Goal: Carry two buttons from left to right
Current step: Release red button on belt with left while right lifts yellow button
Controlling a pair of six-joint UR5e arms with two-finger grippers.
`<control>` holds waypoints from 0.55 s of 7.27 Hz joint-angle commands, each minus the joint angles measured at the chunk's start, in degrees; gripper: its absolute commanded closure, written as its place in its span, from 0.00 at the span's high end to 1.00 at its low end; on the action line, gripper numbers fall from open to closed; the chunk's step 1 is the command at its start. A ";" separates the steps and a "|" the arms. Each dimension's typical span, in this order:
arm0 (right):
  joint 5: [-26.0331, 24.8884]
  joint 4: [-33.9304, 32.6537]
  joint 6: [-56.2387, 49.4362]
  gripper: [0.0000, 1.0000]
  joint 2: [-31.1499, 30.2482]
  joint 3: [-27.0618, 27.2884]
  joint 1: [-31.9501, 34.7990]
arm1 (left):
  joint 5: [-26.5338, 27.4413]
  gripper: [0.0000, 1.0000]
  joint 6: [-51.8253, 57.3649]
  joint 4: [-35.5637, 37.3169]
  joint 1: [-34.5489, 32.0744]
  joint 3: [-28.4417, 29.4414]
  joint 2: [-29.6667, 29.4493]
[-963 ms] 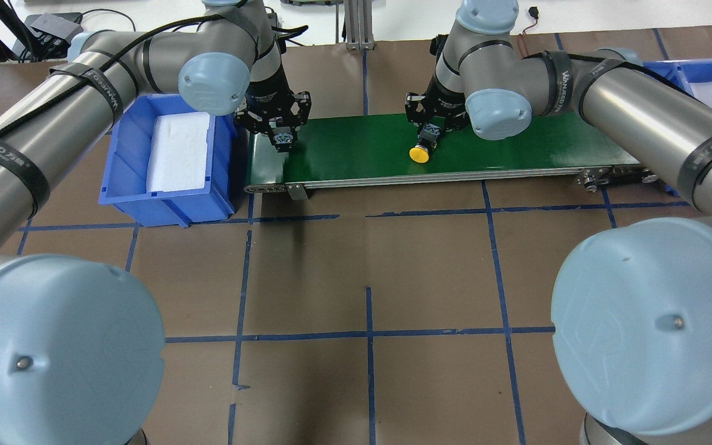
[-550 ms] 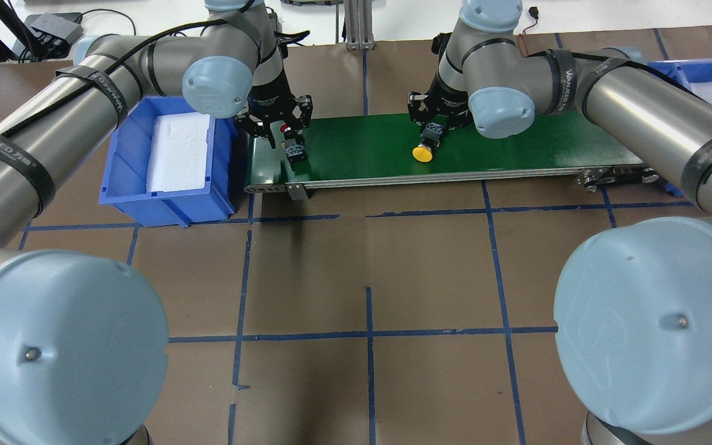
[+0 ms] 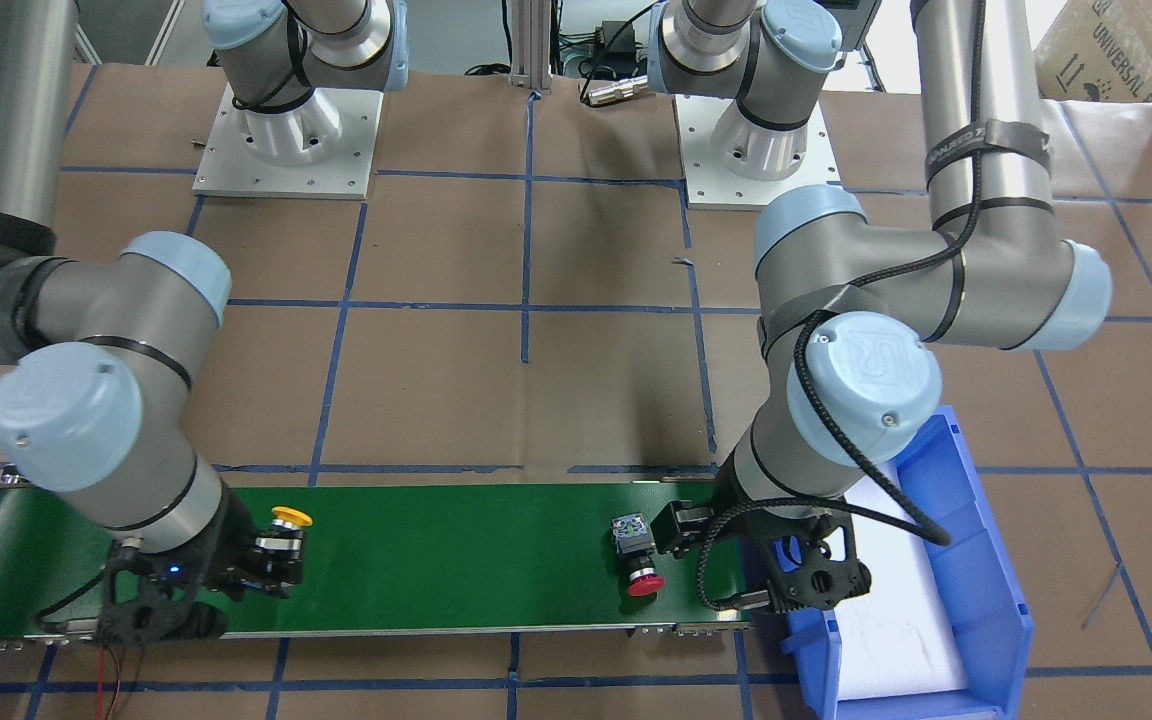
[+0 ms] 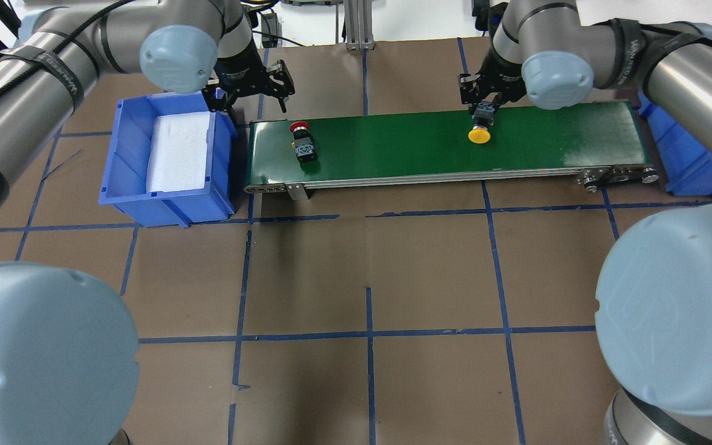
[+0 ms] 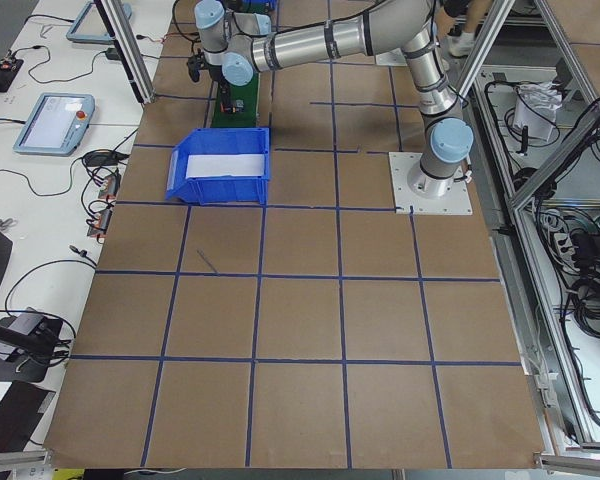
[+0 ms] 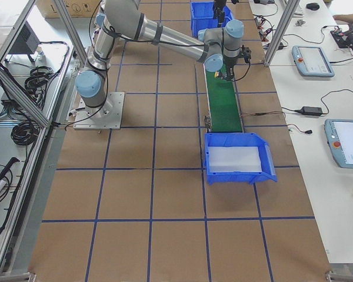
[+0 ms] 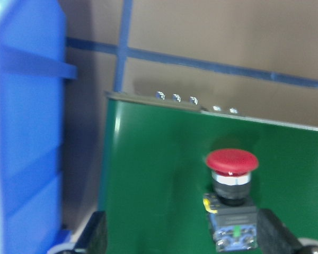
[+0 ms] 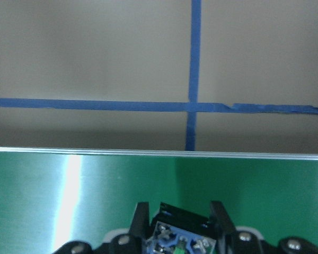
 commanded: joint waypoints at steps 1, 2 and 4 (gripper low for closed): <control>-0.23 9.42 -8.25 0.06 -2.70 -2.78 -4.76 | -0.03 1.00 0.10 -5.97 1.18 1.26 5.12; -0.50 12.60 -10.97 0.06 -4.20 -3.13 -6.78 | -0.03 1.00 0.10 -8.17 1.35 0.74 7.93; -2.26 16.74 -20.36 0.06 -5.09 -3.75 -13.71 | 0.06 1.00 0.10 -14.15 1.18 0.30 12.86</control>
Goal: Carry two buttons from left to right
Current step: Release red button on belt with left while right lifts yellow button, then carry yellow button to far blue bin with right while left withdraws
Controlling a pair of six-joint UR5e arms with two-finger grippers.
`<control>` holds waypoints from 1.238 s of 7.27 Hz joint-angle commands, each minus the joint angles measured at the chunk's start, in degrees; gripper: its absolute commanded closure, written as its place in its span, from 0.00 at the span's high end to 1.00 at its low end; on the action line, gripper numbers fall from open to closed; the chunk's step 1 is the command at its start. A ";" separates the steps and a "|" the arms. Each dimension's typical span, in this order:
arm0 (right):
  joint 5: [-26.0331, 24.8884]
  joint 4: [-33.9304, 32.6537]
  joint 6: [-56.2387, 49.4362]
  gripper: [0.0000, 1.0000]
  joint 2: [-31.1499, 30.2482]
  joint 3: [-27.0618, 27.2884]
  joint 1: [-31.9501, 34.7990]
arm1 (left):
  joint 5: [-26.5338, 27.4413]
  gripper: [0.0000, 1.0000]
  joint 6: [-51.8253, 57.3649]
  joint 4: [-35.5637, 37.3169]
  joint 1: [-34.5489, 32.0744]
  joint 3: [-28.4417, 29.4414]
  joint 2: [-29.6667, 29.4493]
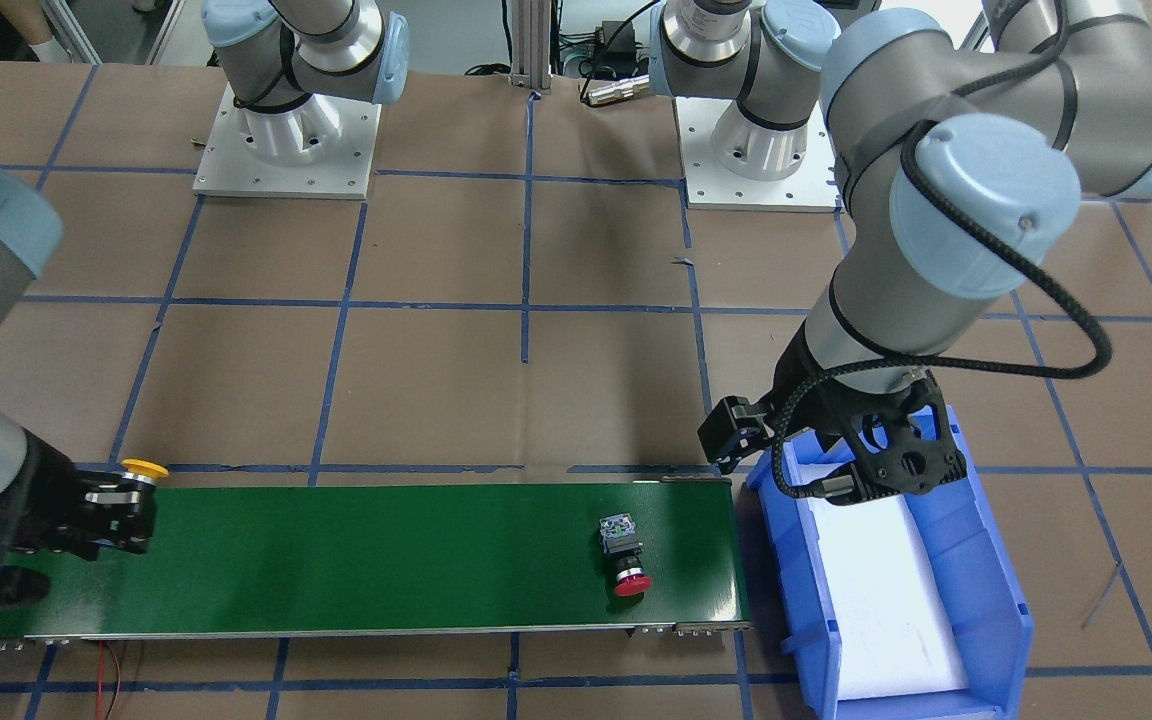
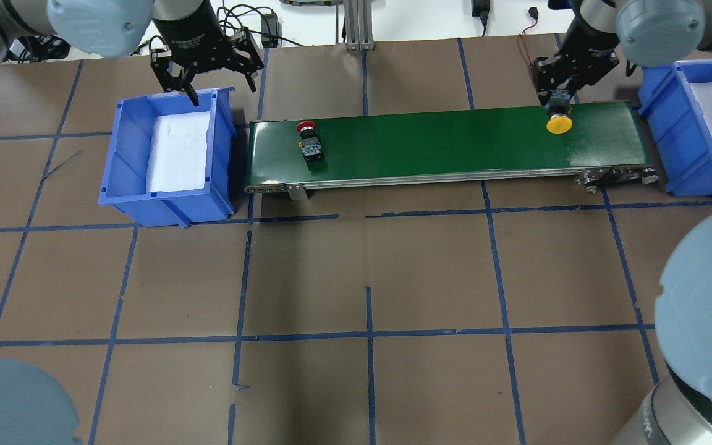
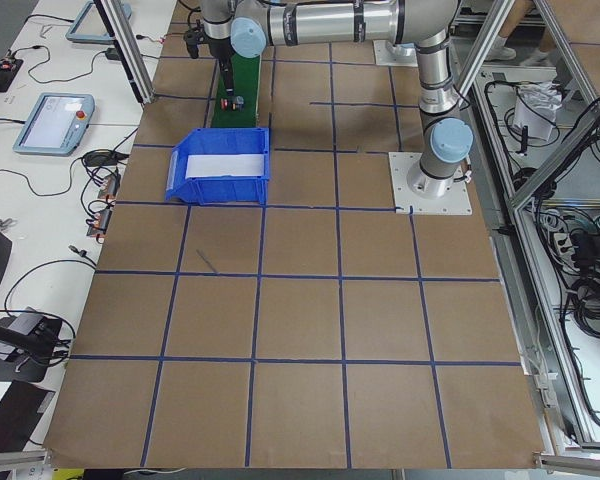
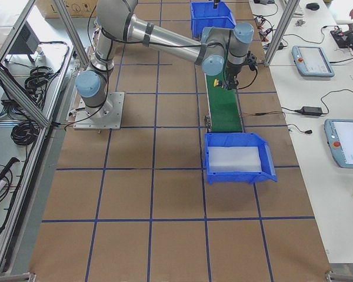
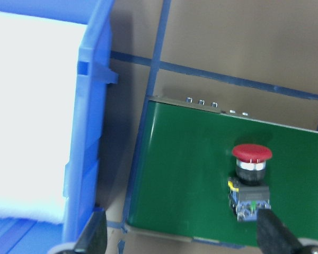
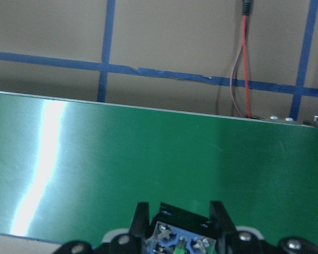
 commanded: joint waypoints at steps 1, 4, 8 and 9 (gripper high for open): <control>-1.51 4.69 -10.19 0.06 -1.53 -1.36 -8.03 | -0.18 1.00 0.00 -4.91 -0.35 -0.31 4.48; -2.57 3.74 -24.20 0.06 3.10 -6.00 -19.82 | -0.01 1.00 0.00 -4.31 0.00 -0.05 4.76; -2.57 3.57 -32.64 0.06 8.30 -13.13 -24.15 | -0.19 1.00 0.79 -4.31 -0.09 0.48 5.99; -2.48 2.17 -32.65 0.06 10.05 -13.49 -24.24 | 0.16 1.00 1.75 -4.49 0.08 -0.39 5.82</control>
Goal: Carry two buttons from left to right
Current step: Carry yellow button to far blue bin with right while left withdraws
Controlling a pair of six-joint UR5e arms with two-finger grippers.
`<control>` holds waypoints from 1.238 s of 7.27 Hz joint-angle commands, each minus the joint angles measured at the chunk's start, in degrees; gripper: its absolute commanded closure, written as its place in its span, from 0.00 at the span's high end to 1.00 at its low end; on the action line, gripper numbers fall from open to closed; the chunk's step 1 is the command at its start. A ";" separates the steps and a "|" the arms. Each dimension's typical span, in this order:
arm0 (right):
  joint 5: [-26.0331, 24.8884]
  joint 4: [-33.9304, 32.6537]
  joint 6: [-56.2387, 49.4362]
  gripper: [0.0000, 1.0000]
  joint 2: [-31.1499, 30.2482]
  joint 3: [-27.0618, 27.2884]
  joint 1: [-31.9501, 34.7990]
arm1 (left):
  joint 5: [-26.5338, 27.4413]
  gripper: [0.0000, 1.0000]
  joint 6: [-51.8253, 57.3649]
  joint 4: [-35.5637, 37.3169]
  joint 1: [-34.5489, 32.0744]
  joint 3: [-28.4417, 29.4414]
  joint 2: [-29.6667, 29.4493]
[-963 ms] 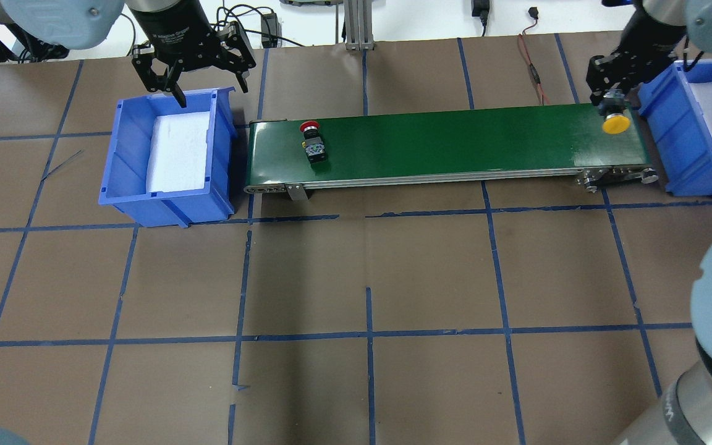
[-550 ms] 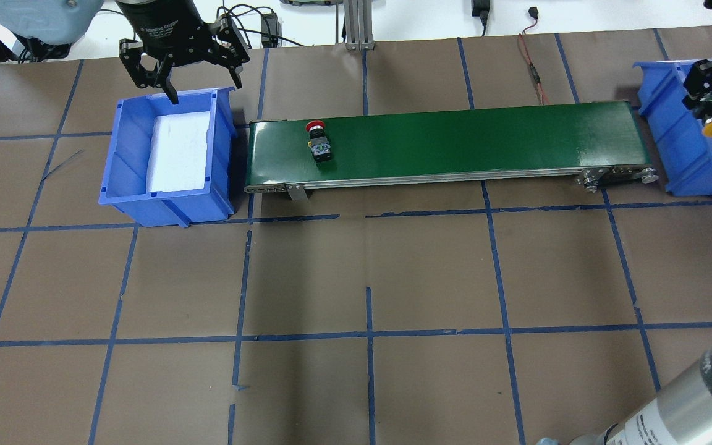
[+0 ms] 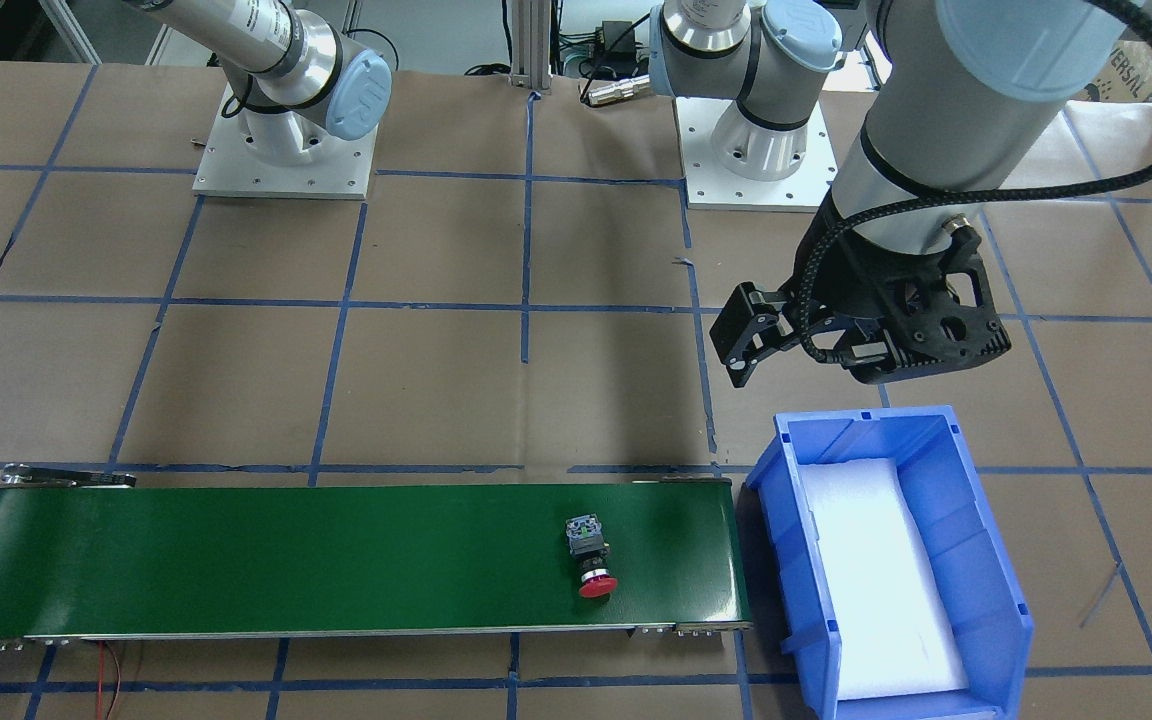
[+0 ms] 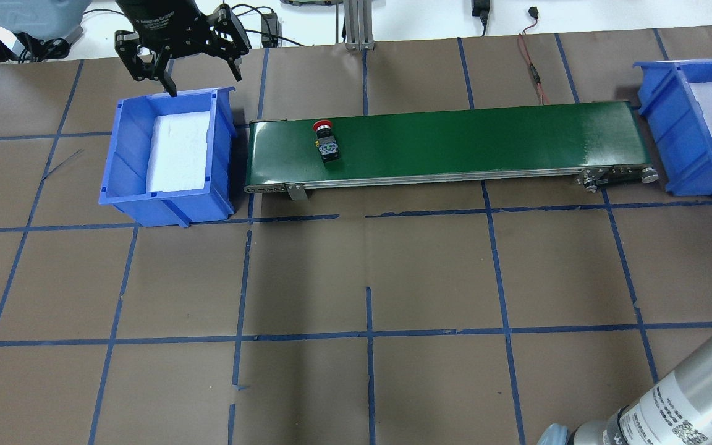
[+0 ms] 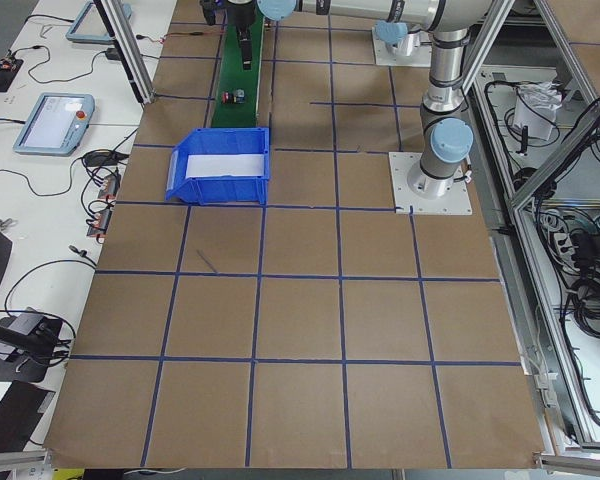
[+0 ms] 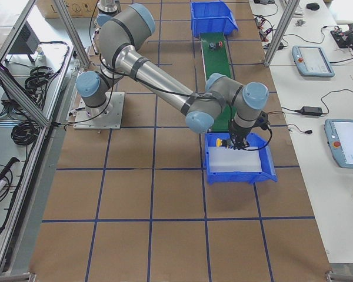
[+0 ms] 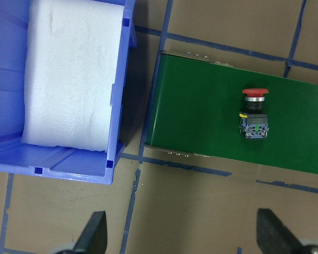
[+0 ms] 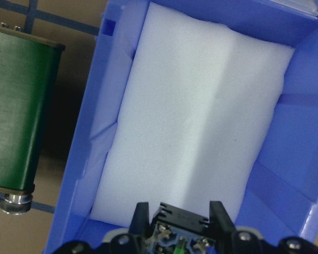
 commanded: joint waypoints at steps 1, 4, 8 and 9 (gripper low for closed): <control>0.07 -2.45 -0.54 0.06 3.76 -0.61 -0.57 | 1.65 1.00 2.03 -0.40 0.34 -0.69 0.10; 0.16 -3.34 -0.54 0.06 6.76 0.00 -0.57 | 0.79 1.00 3.78 -0.40 0.69 -0.69 -0.07; 0.16 -5.62 -0.54 0.06 9.05 0.09 -0.57 | 0.70 1.00 5.11 0.21 0.78 -0.60 -0.25; 0.25 -5.80 -0.54 0.09 8.97 0.01 -0.57 | 0.79 1.00 5.11 0.21 0.61 -0.60 -0.42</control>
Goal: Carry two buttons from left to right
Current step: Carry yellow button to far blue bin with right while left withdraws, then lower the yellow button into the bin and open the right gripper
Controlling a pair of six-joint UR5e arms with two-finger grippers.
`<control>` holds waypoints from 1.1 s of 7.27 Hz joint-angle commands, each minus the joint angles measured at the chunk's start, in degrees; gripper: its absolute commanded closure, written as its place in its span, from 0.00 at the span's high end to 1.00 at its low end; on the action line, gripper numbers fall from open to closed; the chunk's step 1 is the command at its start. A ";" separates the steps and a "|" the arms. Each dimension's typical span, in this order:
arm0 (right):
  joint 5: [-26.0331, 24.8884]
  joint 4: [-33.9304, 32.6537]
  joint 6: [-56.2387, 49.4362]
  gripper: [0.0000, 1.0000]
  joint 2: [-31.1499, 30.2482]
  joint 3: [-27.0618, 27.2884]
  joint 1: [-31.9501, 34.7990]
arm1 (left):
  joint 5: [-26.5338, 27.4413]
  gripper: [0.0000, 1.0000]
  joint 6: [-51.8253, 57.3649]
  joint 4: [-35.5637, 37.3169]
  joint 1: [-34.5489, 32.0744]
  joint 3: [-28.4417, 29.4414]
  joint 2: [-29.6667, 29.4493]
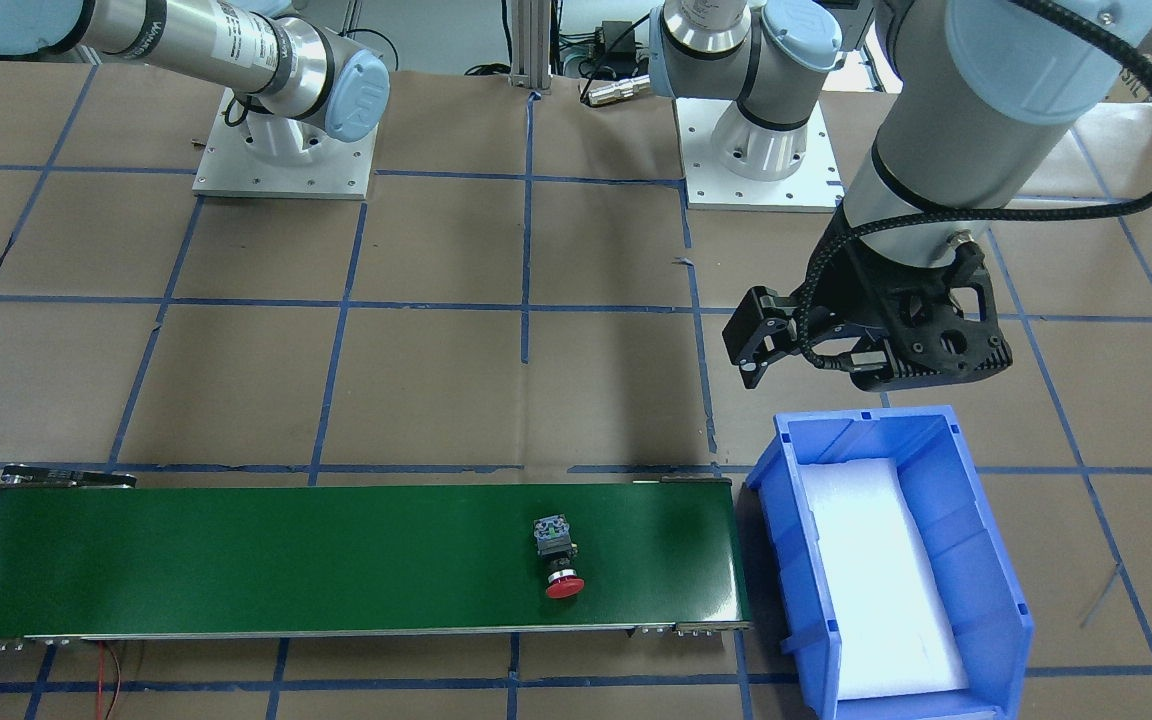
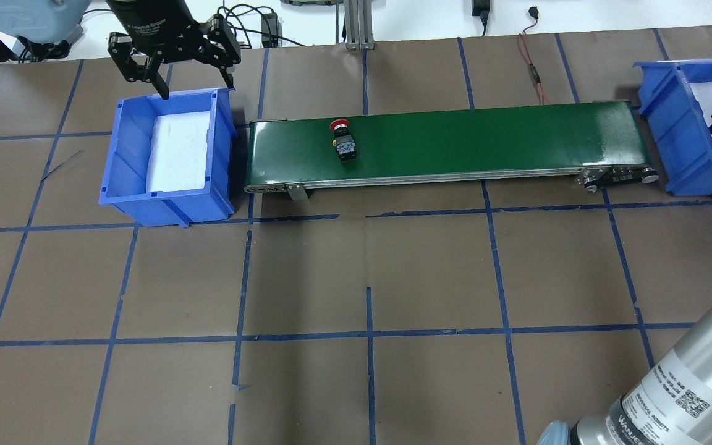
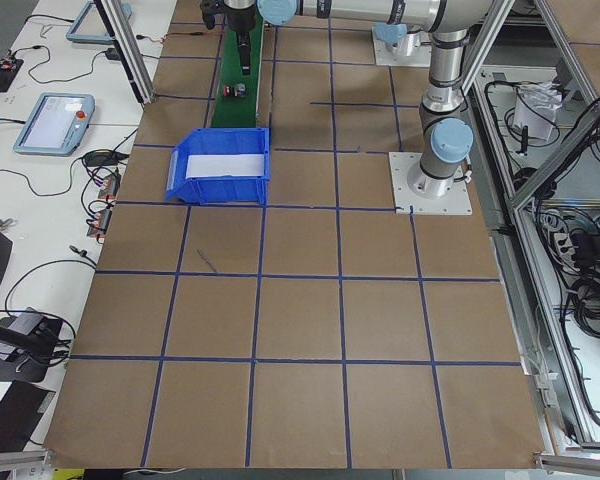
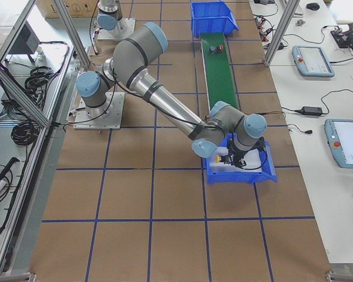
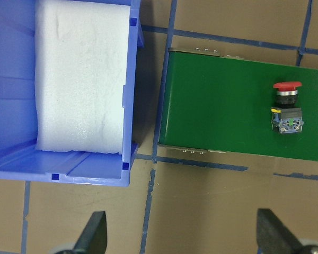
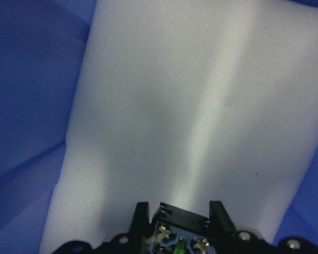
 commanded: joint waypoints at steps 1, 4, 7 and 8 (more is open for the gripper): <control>-0.02 -0.52 -0.02 0.22 0.11 -0.04 0.00 | -0.04 1.00 0.17 0.12 -0.10 0.04 -0.13; -0.11 -0.43 0.06 0.74 0.72 -0.04 0.00 | -0.39 1.00 0.96 0.12 -0.36 -0.49 0.12; 0.24 1.06 -0.11 0.72 -1.90 -1.26 0.00 | -0.39 1.00 2.28 0.12 -0.10 -0.40 0.13; 0.24 3.15 -0.03 0.72 -4.70 -1.53 0.09 | -0.48 1.00 2.45 0.21 0.08 -0.49 0.13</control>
